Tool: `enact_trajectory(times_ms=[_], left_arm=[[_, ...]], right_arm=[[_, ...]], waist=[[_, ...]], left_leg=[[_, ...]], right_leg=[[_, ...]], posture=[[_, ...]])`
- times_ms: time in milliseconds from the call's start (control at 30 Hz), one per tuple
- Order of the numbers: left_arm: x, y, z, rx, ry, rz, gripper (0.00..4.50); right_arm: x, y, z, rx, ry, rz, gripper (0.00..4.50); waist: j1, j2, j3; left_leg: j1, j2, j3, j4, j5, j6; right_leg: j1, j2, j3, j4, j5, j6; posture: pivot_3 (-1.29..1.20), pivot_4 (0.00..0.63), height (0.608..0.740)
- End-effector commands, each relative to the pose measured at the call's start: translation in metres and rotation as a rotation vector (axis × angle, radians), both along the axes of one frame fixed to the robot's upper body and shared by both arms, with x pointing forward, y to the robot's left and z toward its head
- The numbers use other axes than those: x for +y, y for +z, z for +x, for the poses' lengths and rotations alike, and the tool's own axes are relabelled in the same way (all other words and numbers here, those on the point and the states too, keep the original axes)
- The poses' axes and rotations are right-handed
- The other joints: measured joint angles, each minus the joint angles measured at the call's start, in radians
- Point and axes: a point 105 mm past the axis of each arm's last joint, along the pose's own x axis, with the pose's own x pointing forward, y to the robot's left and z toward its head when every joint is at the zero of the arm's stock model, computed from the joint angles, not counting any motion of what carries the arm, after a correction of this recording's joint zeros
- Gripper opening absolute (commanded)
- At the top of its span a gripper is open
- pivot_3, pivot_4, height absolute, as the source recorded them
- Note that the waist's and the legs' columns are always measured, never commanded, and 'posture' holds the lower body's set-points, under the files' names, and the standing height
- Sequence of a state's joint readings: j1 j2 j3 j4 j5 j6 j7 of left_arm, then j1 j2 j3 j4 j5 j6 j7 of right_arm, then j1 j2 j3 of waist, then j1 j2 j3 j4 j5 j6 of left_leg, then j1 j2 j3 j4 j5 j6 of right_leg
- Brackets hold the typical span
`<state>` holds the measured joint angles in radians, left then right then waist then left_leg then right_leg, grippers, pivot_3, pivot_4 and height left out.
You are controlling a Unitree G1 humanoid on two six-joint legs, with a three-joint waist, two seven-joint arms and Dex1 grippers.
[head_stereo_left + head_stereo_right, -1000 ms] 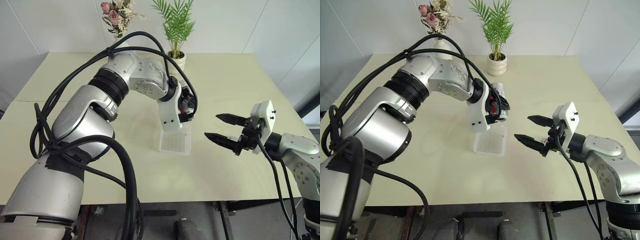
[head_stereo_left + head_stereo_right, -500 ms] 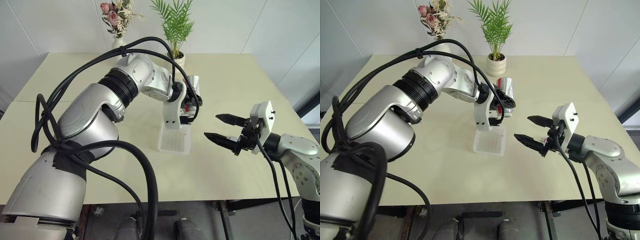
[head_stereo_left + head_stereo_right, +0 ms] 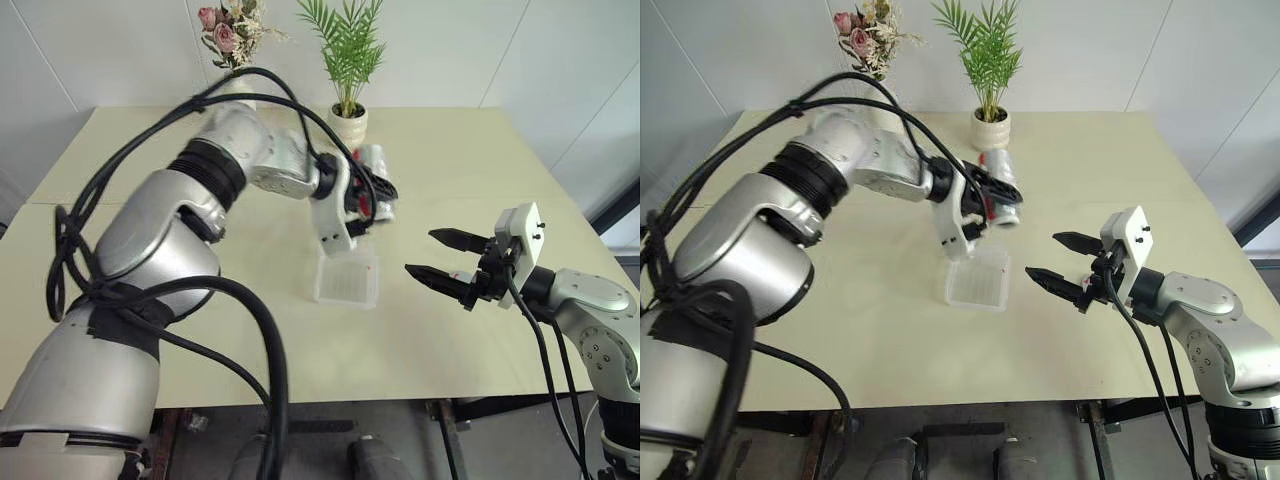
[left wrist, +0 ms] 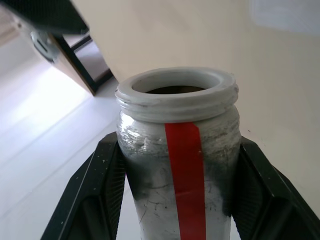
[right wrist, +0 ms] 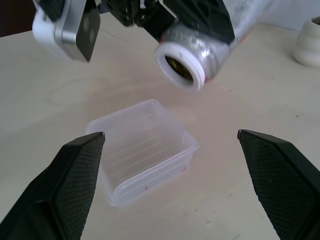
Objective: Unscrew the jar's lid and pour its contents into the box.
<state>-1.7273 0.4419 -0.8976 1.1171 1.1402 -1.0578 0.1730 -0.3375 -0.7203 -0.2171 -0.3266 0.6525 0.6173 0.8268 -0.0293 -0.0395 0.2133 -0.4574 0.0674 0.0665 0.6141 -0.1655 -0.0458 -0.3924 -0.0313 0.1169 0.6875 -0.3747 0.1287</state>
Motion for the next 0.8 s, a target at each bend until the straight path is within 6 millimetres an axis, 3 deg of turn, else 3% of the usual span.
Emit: enact_trajectory(times_ms=[33,267,467,567,800], left_arm=[[0.016,0.034,0.001,0.064,0.028,-0.272,2.43],[0.062,0.059,0.023,0.417,0.212,-0.846,2.43],[0.112,0.052,0.036,0.811,0.243,-1.362,2.43],[0.146,0.037,0.038,0.934,0.252,-1.644,2.43],[0.208,-0.006,0.017,1.064,0.342,-2.082,2.43]], right_arm=[[0.002,0.008,-0.007,-0.033,0.015,0.012,4.48],[0.003,0.008,-0.009,-0.024,0.025,0.011,4.48],[0.001,0.007,-0.012,-0.004,0.031,-0.002,4.48],[0.0,0.005,-0.014,0.006,0.027,-0.002,4.48],[-0.003,0.002,-0.017,0.016,0.01,-0.004,4.48]], waist=[[0.001,0.0,0.0],[0.001,0.0,0.0],[-0.004,0.002,-0.001],[-0.006,0.002,-0.001],[-0.006,0.002,-0.001]], left_leg=[[0.0,0.0,0.0,0.0,0.0,0.0],[0.001,0.0,-0.001,0.004,0.001,0.003],[0.002,0.001,-0.002,0.007,0.001,0.003],[0.001,0.001,-0.003,0.01,0.001,0.003],[0.004,0.002,-0.006,0.015,0.0,0.004]], right_leg=[[0.0,0.0,0.0,0.001,0.0,0.0],[0.001,0.0,-0.001,0.006,0.0,0.0],[0.001,0.001,-0.002,0.011,0.0,0.0],[0.002,0.001,-0.003,0.012,0.0,0.0],[0.008,0.001,-0.005,0.012,0.001,0.0]], posture=[[0.0,0.15,0.74],[0.0,0.15,0.74],[0.0,0.15,0.74],[0.0,0.15,0.74],[0.0,0.15,0.74]])
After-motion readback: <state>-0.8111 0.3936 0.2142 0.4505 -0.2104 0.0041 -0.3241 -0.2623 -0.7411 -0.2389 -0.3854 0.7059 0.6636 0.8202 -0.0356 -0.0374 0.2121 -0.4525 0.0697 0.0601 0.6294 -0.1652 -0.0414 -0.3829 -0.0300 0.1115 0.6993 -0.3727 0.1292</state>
